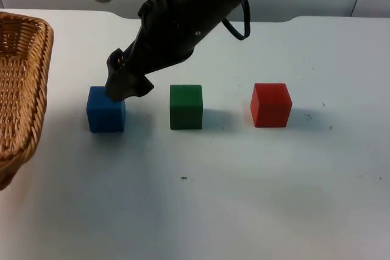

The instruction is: Pick up the basket with the left hand and place the blue cube into the basket with the right hand.

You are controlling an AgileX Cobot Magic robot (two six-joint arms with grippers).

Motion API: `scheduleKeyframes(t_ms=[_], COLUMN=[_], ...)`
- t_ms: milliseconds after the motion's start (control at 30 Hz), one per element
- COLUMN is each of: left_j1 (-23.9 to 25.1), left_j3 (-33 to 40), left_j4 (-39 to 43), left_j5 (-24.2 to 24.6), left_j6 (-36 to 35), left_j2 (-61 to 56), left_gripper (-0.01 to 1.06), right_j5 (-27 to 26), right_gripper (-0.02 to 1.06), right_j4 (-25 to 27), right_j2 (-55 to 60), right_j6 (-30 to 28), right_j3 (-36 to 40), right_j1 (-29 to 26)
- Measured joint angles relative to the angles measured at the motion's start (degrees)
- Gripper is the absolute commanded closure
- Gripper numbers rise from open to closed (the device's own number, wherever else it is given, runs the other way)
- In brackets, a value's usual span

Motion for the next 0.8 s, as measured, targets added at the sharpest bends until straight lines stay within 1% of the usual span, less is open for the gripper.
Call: scheduleKeyframes(t_ms=[267,400,567,800], left_j1=[0.0,0.0,0.0,0.0], left_j3=[0.0,0.0,0.0,0.0], left_j4=[-0.83,-0.94,-0.94,-1.27], left_j5=[0.54,0.54,0.68,0.76], left_j6=[0.61,0.74,0.83,0.83], left_j2=[0.0,0.0,0.0,0.0], left_gripper=[1.05,1.05,1.05,1.05], right_j5=[0.03,1.57,2.11,2.28], right_gripper=[0.0,0.0,0.0,0.0], right_j4=[0.64,0.86,0.86,0.86], right_j2=[4.98,8.83,10.92,13.66], right_j6=[-1.26,-1.76,-3.26,-5.1], right_j3=[-5.4,-9.87,-12.01,-13.09], right_j1=[0.23,0.54,0.67,0.67])
